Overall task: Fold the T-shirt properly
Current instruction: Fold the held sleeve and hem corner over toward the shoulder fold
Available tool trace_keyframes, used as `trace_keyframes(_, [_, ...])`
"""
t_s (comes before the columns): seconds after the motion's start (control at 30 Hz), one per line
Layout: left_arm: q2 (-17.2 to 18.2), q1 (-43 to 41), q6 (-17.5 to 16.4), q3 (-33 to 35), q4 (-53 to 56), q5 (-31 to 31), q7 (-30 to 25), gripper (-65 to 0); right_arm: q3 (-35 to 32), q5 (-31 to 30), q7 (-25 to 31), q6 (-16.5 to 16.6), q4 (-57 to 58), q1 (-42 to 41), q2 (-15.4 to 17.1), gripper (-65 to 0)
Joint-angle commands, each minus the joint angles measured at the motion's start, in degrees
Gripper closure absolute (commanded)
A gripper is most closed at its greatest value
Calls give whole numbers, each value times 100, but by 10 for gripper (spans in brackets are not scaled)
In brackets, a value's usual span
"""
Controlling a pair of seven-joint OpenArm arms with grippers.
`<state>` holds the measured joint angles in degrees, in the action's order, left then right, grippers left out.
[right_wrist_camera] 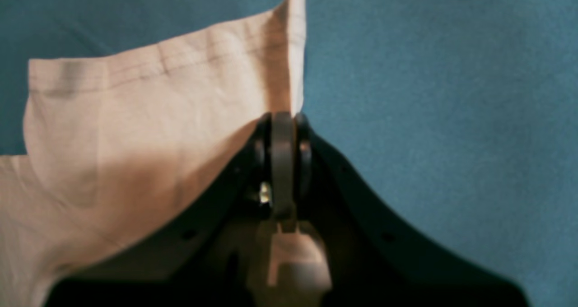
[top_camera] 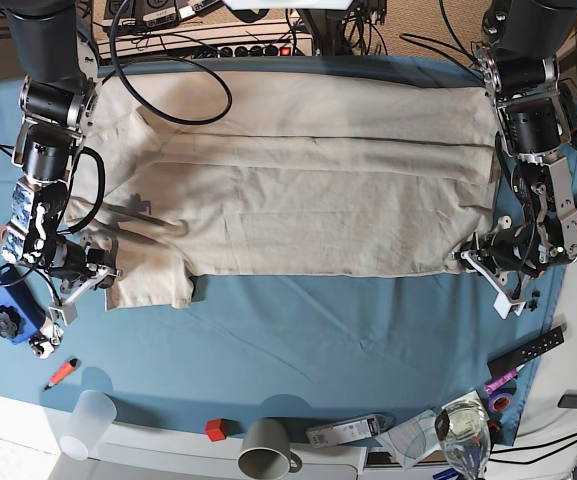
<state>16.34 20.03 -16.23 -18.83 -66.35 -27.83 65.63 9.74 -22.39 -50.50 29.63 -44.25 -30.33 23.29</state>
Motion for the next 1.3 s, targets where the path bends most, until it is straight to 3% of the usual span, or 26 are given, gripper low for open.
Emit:
trace_keyframes(0.0, [-28,-13,-11,33,2,94,382,0,0,79,-177,2,-61,-98,39,0])
trace_keyframes(0.17, [4,-2,302,31,-343,37,463,0,2,83,-216,-28,-501,-94,39,0])
trace_keyframes(0.57, [345,15,262,28,-984,-461,645,0,11,35,-365,-114,-1700,-44,83,0])
trace_keyframes(0.73, [492,13,-42,28,-1110,-892,796,0,11,-404,-748,-111,-2225,48,219,0])
trace_keyframes(1.1, [511,-4,-39,28,-1248,-992,949,0,22,-1104,-1569,-46,-2671,68,656,0])
trace_keyframes(1.27, [514,-120,-50,28,-1478,-1016,984,0,310,-1394,-1663,85,-2747,339,706,0])
